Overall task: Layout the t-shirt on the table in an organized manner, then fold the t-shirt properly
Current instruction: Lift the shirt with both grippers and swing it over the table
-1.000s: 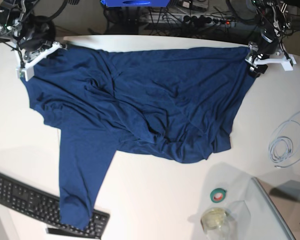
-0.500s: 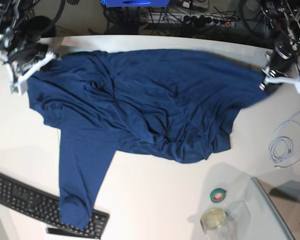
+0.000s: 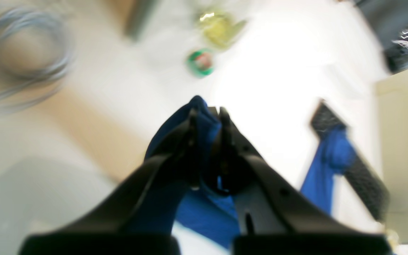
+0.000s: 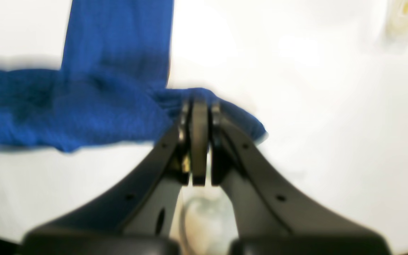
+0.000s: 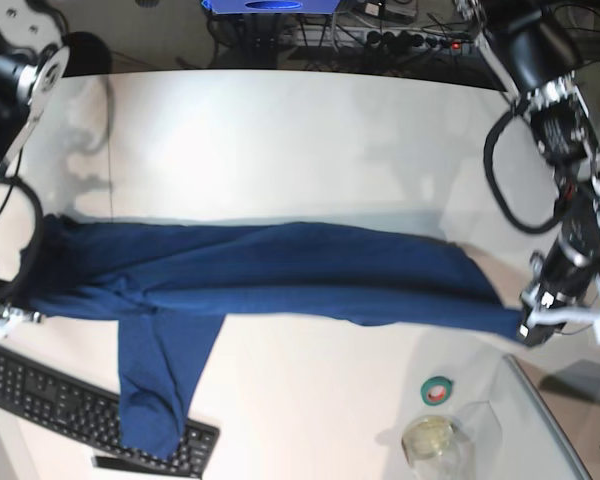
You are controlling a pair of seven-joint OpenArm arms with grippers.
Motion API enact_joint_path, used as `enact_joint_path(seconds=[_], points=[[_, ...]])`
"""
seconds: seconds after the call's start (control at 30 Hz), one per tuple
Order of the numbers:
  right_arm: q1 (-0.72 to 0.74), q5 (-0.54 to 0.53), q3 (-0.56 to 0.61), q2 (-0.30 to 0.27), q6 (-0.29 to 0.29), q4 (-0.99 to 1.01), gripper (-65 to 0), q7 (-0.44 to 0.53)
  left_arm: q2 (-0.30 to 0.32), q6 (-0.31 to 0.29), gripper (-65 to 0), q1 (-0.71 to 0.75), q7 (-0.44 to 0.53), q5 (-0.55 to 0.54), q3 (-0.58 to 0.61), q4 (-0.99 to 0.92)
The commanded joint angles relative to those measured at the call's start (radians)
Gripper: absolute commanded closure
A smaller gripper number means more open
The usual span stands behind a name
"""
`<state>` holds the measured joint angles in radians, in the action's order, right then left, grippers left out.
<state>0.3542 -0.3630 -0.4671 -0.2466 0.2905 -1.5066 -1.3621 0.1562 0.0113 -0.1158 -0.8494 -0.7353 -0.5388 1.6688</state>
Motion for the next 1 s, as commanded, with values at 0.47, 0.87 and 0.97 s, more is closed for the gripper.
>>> enact_joint_path(seconds=[0.47,0.87,0.97], points=[[0.529,-0.011,0.359,-0.248,-0.001,0.571,0.0,0.433,0.009,0.022,0.0,-0.542,0.18,-0.002,0.205,-0.454],[0.83,-0.012,0.466,-0.368,-0.001,0.57,0.0,0.499,-0.017,0.022,0.0,-0.845,0.218,-0.011,0.231,-0.53],[0.805,-0.015,0.462,-0.402,0.0,0.532,0.0,0.465,-0.019,0.022,0.0,-0.815,0.218,-0.011,0.231,-0.496]])
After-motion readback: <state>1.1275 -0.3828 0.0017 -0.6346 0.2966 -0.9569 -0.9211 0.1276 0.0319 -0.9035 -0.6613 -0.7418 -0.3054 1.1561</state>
